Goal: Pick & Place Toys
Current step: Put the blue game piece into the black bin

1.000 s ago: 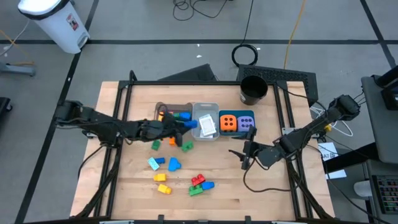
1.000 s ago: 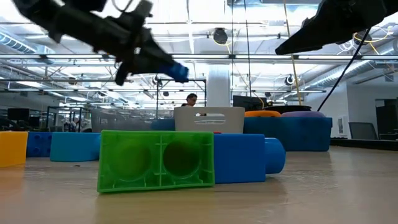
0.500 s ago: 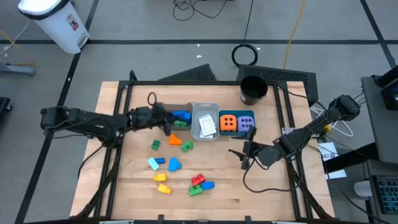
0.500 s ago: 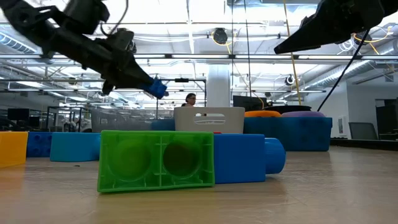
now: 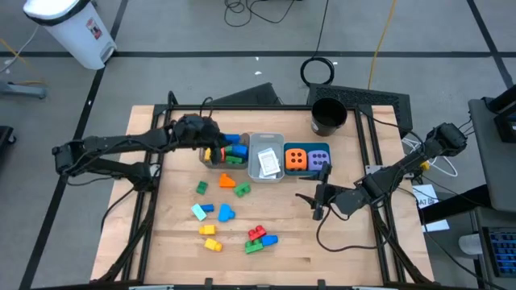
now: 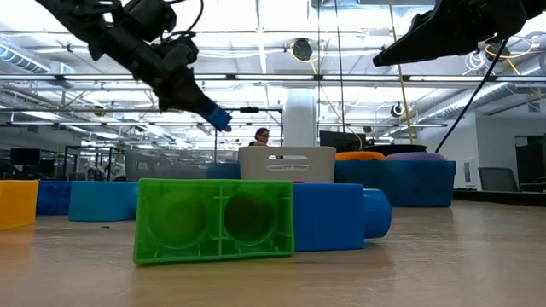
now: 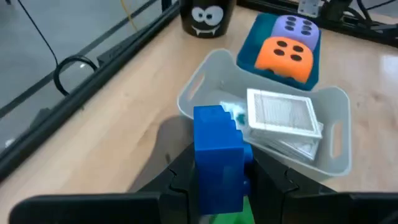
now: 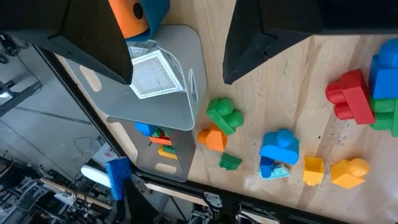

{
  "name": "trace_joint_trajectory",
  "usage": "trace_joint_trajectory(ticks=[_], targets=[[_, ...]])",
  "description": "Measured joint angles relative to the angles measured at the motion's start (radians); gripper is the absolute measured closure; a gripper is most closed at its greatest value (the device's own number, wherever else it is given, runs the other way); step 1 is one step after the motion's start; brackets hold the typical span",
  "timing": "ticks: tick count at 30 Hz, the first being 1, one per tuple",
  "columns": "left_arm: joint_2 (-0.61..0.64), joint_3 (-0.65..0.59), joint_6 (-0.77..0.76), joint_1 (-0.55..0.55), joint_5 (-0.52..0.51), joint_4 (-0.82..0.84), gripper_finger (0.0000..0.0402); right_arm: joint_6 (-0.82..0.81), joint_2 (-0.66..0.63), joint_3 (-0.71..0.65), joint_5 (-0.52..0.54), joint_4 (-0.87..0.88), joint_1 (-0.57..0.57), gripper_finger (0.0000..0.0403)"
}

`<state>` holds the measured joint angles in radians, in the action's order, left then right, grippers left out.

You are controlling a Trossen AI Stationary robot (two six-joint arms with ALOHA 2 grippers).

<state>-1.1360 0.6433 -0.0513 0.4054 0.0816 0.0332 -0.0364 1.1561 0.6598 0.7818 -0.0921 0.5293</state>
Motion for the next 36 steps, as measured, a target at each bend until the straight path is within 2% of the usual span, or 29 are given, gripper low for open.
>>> trace_joint_trajectory(ticks=[5,11,19,21,25,29,36], targets=[[-0.080,0.008,0.045,0.028,0.028,0.017,0.0302,0.004,0.000,0.000,0.001,-0.002,0.000,0.0161],[-0.185,0.008,0.057,0.081,0.001,-0.001,0.0302,-0.002,0.000,0.000,-0.001,-0.003,-0.015,0.0161],[-0.281,0.008,0.048,0.090,0.084,0.000,0.0300,-0.003,0.000,0.000,-0.002,-0.001,-0.018,0.0161],[-0.293,0.008,0.041,0.086,0.073,-0.001,0.0278,-0.003,0.000,0.000,-0.002,-0.001,-0.018,0.0161],[-0.296,0.008,0.001,0.076,-0.005,-0.002,0.0207,-0.003,0.000,-0.013,-0.002,-0.005,-0.019,0.0161],[-0.289,0.008,-0.004,0.071,-0.040,-0.001,0.0150,-0.003,0.000,-0.022,-0.002,-0.008,-0.019,0.0161],[-0.204,0.008,-0.021,0.073,-0.049,0.039,0.0097,-0.004,0.000,-0.023,-0.002,-0.009,-0.019,0.0161]])
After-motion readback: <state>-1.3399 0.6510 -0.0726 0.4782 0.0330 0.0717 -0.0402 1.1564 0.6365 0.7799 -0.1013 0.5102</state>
